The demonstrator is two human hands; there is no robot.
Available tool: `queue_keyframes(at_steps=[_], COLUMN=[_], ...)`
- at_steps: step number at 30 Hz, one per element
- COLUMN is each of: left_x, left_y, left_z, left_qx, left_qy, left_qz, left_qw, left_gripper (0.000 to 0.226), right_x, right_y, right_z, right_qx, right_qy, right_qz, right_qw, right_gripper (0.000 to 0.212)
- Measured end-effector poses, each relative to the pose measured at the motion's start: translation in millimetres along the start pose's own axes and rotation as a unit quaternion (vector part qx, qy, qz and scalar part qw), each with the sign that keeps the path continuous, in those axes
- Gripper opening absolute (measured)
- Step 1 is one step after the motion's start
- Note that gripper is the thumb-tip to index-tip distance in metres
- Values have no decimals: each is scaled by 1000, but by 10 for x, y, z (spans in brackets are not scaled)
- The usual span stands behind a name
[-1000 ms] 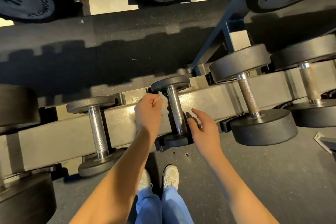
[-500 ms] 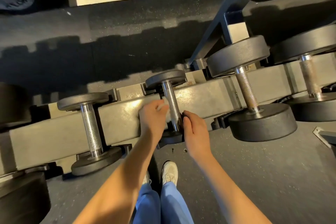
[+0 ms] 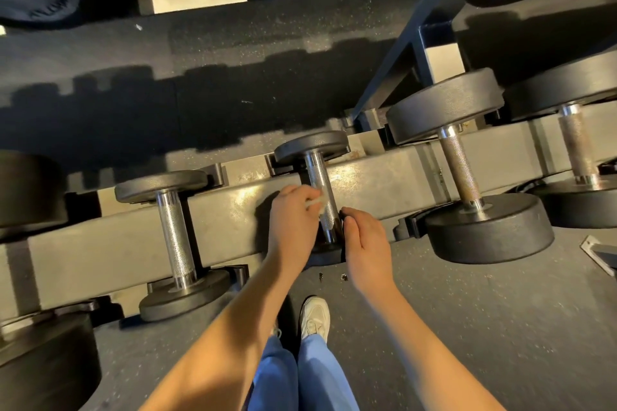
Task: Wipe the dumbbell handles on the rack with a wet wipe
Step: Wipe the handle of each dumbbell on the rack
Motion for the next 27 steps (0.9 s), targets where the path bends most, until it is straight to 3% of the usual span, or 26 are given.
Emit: queue_keyframes(at_steps=[3, 6, 12, 16, 19, 22, 27], left_x=[29, 47, -53, -50, -6, 86, 124], left_y=[86, 81, -97, -82, 27, 122, 313], left_z=[-180, -246, 61, 142, 139, 121, 31], left_qx=[52, 75, -15, -66, -64, -69, -8], left_qy=[26, 25, -37, -23, 6, 6, -64], left_qz=[55, 38, -8, -2, 48, 70, -30], left_qw=[997, 996, 999, 998, 997, 995, 997], left_gripper=[22, 18, 14, 11, 15, 17, 23], right_x=[5, 17, 13, -1, -34, -213, -455], right_y=[-2, -2, 7, 18, 56, 122, 160], right_z=[11, 11, 12, 10, 13, -37, -289], right_qx=[-5, -10, -4, -31, -38, -44, -15], right_qy=[8, 1, -1, 11, 29, 5, -14], right_qz=[3, 2, -1, -9, -11, -135, -140], right_qw=[1000, 1000, 1000, 999, 999, 990, 990], right_gripper=[56, 52, 46, 46, 36, 19, 9])
Point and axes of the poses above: each hand's wrist, its own z-axis away from the middle knuckle, its own y-axis out of the back of the hand, x = y × z, the point moved 3 cm from there along -z, towards the middle knuckle, and after that the axes turned 10 degrees about -z, right-handed, at the moved point
